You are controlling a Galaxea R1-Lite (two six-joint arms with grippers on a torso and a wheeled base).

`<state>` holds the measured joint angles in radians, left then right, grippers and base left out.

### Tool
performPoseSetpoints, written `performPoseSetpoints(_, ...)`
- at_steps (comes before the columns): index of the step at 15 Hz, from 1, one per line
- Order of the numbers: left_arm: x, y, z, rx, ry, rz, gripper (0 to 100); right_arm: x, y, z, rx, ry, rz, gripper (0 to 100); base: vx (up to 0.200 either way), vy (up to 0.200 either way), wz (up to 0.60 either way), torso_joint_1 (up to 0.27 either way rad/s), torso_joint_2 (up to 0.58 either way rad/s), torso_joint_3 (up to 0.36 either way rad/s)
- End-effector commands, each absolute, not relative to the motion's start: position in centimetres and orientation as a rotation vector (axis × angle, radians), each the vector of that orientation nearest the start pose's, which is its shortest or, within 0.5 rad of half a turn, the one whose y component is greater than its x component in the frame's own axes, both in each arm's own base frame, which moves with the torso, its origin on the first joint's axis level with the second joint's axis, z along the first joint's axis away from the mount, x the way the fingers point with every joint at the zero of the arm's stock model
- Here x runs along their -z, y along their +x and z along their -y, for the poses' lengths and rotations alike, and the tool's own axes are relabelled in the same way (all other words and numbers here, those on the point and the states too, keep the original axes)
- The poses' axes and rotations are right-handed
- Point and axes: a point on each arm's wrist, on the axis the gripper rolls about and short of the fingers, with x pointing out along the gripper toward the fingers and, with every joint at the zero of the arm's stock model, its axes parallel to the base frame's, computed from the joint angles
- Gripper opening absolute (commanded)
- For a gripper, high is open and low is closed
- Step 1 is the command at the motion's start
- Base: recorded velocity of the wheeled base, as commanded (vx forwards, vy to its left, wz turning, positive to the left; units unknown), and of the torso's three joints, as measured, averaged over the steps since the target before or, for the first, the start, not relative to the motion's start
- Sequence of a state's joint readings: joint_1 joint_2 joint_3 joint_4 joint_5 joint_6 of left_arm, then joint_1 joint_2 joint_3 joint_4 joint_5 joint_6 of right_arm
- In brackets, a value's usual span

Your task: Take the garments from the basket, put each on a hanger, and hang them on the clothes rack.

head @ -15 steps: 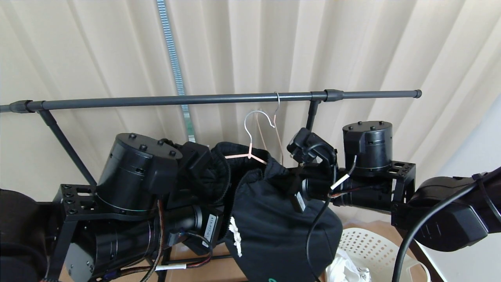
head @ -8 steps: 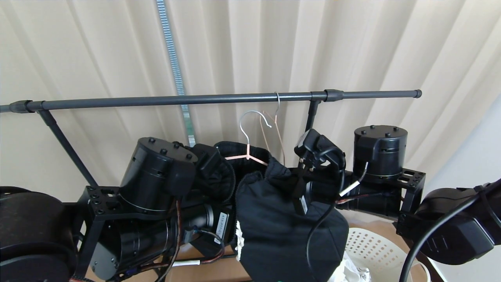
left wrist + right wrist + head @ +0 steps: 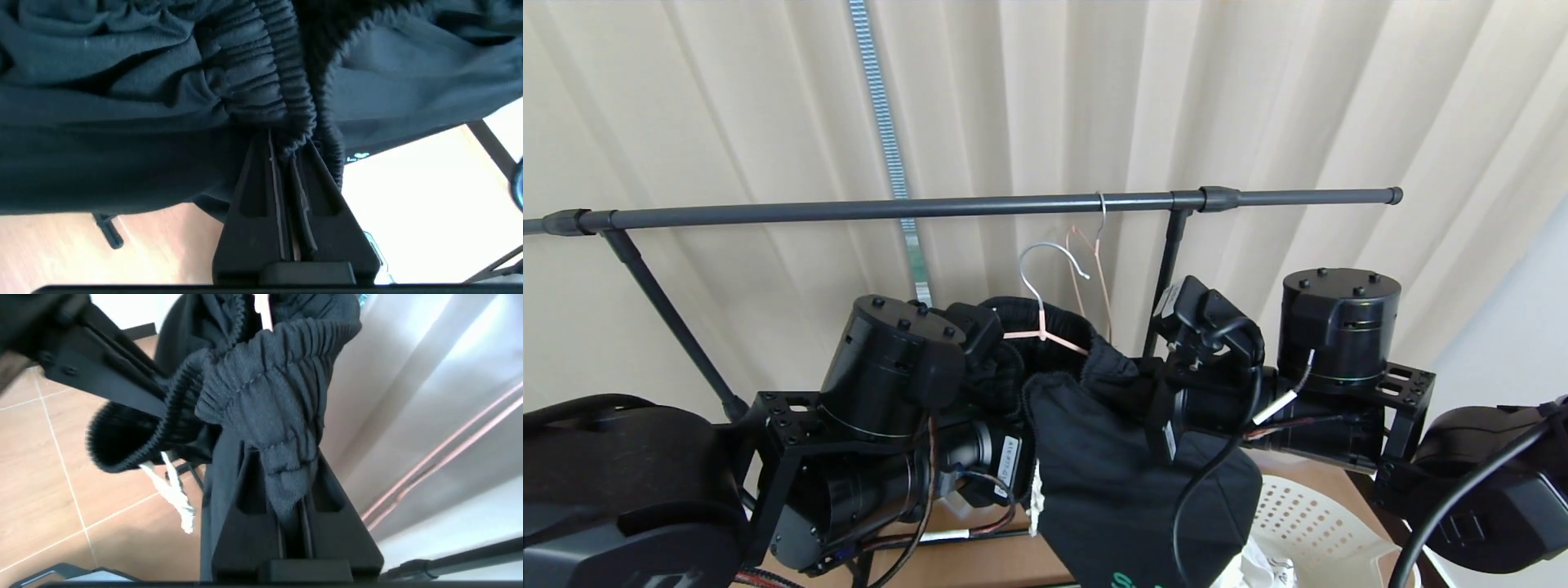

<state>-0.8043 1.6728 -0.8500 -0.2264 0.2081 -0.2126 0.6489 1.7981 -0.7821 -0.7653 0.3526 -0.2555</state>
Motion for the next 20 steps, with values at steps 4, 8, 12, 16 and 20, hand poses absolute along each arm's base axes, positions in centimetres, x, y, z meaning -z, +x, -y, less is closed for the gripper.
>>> performPoseSetpoints(4,-15.6,21.2,21.3,0.511,0.084,-0.568,100,-16.4,24.3,-19.9,-1.040,-0.269,-0.098,0,0.000,0.000,0.00,0.000,0.00,0.000)
performPoseSetpoints(8,-15.7,21.3,21.4,0.514,0.067,-0.547,100,-16.3,24.1,-20.0,-1.048,-0.269,-0.095,0,0.000,0.000,0.00,0.000,0.00,0.000)
performPoseSetpoints(12,-17.1,19.0,20.4,0.543,0.069,-0.505,100,-15.8,24.6,-20.3,-1.046,-0.270,-0.108,0,0.000,0.000,0.00,0.000,0.00,0.000)
performPoseSetpoints(16,-17.4,17.1,18.3,0.569,0.102,-0.485,100,-15.6,25.0,-20.4,-1.042,-0.269,-0.114,0,0.000,0.000,0.00,0.000,0.00,0.000)
performPoseSetpoints(20,-17.8,16.1,17.1,0.594,0.123,-0.461,100,-15.4,25.1,-20.4,-1.042,-0.271,-0.120,0,0.000,0.000,0.00,0.000,0.00,0.000)
